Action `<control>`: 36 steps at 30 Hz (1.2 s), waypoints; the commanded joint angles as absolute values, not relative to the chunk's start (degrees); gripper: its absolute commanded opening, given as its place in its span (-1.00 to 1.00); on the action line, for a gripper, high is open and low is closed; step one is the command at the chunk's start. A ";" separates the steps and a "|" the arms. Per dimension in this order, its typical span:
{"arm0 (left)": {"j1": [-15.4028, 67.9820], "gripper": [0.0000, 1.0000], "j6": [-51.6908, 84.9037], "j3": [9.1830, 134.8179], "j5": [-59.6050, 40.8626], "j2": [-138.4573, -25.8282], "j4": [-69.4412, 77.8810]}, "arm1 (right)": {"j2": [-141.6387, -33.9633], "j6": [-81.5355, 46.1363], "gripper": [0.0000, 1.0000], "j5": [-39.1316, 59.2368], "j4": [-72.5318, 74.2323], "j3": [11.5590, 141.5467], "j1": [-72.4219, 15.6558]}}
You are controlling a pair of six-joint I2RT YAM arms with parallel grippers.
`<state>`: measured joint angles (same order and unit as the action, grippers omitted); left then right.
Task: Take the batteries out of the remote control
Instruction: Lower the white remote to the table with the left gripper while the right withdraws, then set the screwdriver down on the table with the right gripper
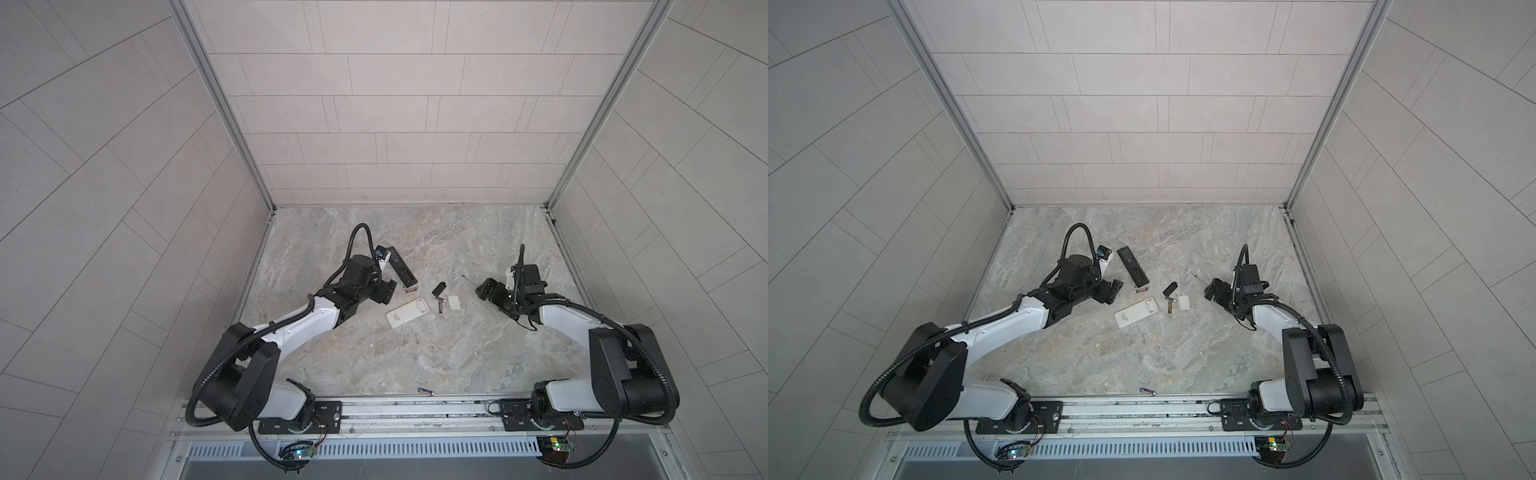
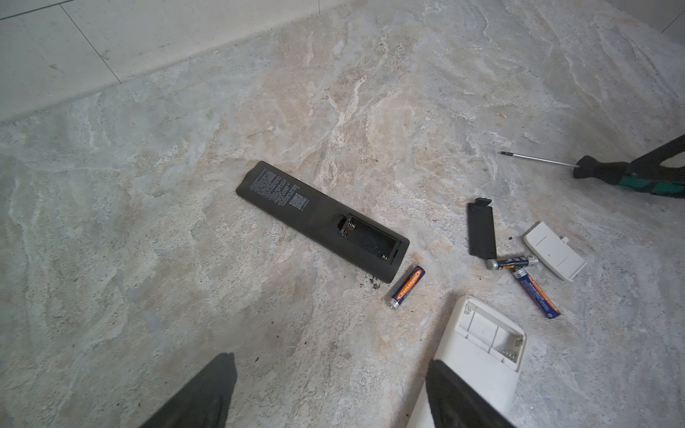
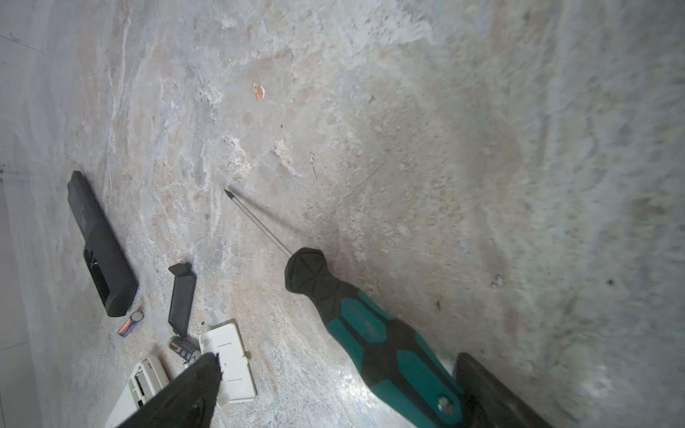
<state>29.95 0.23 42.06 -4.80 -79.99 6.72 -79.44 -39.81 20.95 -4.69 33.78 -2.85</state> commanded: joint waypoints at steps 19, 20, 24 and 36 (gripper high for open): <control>28.83 0.75 2.81 40.66 -2.55 -78.95 8.56 | -89.35 -31.55 0.93 2.24 -28.59 46.52 -15.82; 28.68 0.75 2.82 40.61 -2.61 -78.85 8.53 | -89.42 -31.99 0.92 2.01 -28.43 46.69 -16.23; 28.57 0.75 2.82 40.28 -2.14 -78.21 8.62 | -89.26 -32.31 0.89 1.85 -28.30 47.10 -16.52; 26.43 0.75 5.31 40.53 -1.36 -77.15 11.01 | -86.77 -28.25 0.89 0.60 -29.80 50.53 -18.36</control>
